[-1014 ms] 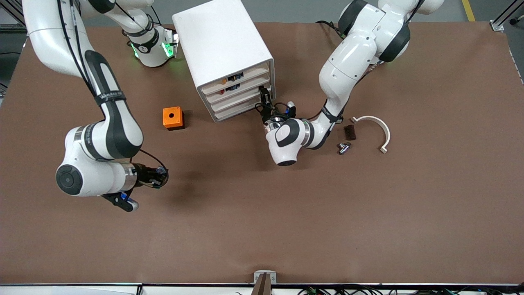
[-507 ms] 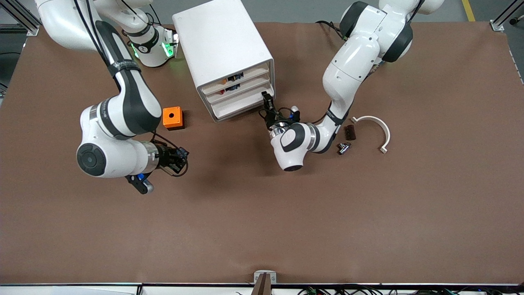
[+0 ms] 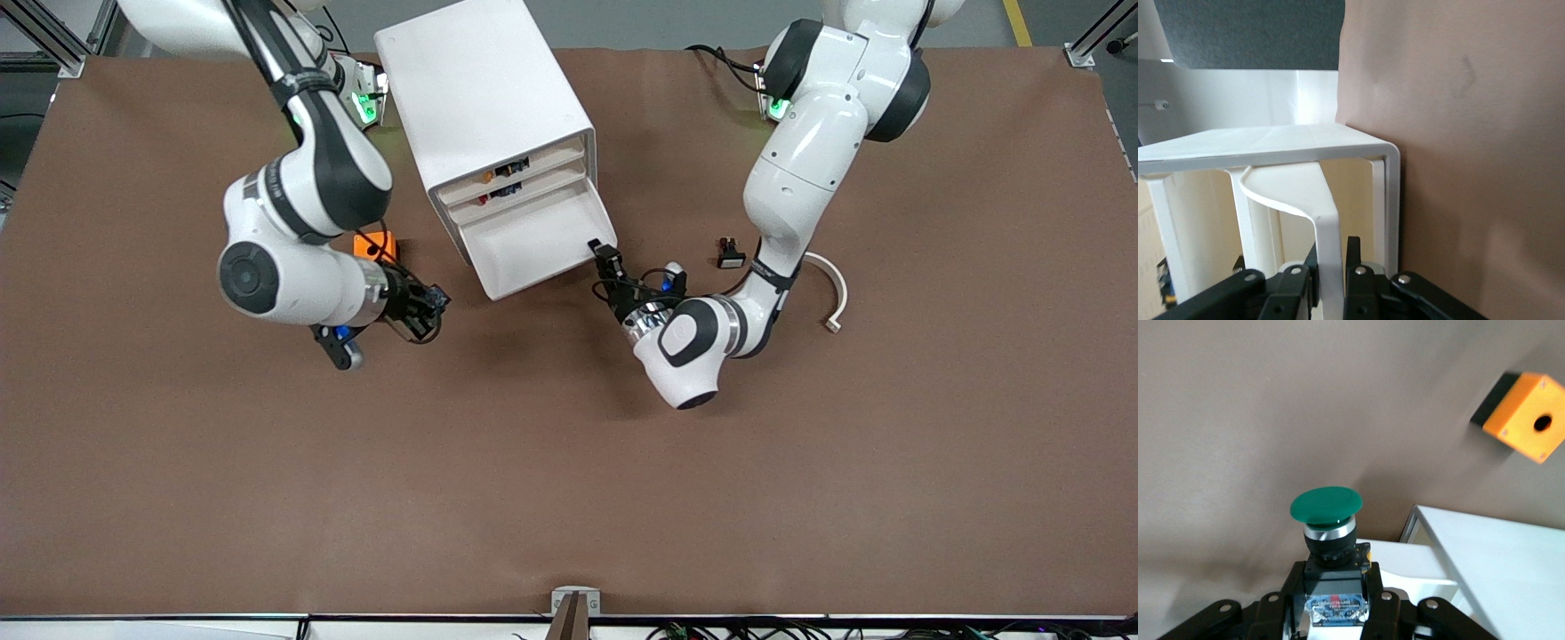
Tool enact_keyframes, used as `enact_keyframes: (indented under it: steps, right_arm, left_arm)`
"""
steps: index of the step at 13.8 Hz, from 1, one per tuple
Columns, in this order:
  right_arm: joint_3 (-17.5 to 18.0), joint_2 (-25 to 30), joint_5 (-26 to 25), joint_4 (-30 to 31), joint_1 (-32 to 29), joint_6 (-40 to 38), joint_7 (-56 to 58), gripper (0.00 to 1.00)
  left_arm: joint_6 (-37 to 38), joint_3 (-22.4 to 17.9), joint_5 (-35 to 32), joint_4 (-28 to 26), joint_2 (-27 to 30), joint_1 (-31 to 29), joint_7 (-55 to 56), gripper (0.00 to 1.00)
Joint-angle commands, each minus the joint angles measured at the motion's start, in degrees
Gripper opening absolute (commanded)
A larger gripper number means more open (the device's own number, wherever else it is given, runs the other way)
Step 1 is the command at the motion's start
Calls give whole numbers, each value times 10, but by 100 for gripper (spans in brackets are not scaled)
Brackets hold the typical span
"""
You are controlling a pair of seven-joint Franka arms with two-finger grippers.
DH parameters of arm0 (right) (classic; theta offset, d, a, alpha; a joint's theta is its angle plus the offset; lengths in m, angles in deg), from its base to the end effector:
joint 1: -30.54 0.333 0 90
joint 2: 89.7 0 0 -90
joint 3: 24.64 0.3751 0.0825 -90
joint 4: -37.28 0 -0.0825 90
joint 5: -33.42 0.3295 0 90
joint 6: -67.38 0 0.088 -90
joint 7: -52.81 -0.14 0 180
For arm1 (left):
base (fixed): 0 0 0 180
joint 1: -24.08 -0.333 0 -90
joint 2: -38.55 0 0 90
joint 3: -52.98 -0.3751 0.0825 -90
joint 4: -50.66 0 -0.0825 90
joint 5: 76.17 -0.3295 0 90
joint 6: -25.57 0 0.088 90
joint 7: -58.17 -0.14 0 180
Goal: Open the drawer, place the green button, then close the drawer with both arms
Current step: 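Lower the green button into the open drawer and open the right gripper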
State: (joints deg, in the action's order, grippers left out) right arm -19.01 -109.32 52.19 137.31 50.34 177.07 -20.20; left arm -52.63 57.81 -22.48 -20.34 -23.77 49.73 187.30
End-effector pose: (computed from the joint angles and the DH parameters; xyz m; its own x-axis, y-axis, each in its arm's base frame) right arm 0.5268 0.2800 0.4209 0.5138 -0.7819 -0.3530 -0.8128 -0.5753 0.0913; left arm 0.5066 -0.4235 0.1726 -0.4662 0.8845 -0.0186 0.2054 0.0878 -0.9747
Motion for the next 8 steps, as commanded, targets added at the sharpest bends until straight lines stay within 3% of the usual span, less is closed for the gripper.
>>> enact_keyframes:
  steps: [1, 3, 5, 7, 8]
  right_arm:
    - [-7, 36, 7, 65, 64, 57, -90, 9]
    - [-7, 36, 5, 85, 97, 95, -152, 10]
    - [-7, 36, 4, 109, 131, 141, -198, 10]
    - [-7, 31, 4, 116, 155, 182, -235, 10]
    - [-7, 28, 4, 118, 165, 202, -247, 10]
  left_arm:
    - [-24, -9, -2, -5, 1, -5, -12, 20]
    - [-24, -9, -3, -5, 3, -5, -21, 27]
    - [-27, -7, -2, -5, 3, -5, -22, 43]
    - [-28, -3, 8, -5, 5, -4, -51, 76]
    - [-27, 1, 10, -5, 7, -4, -75, 99]
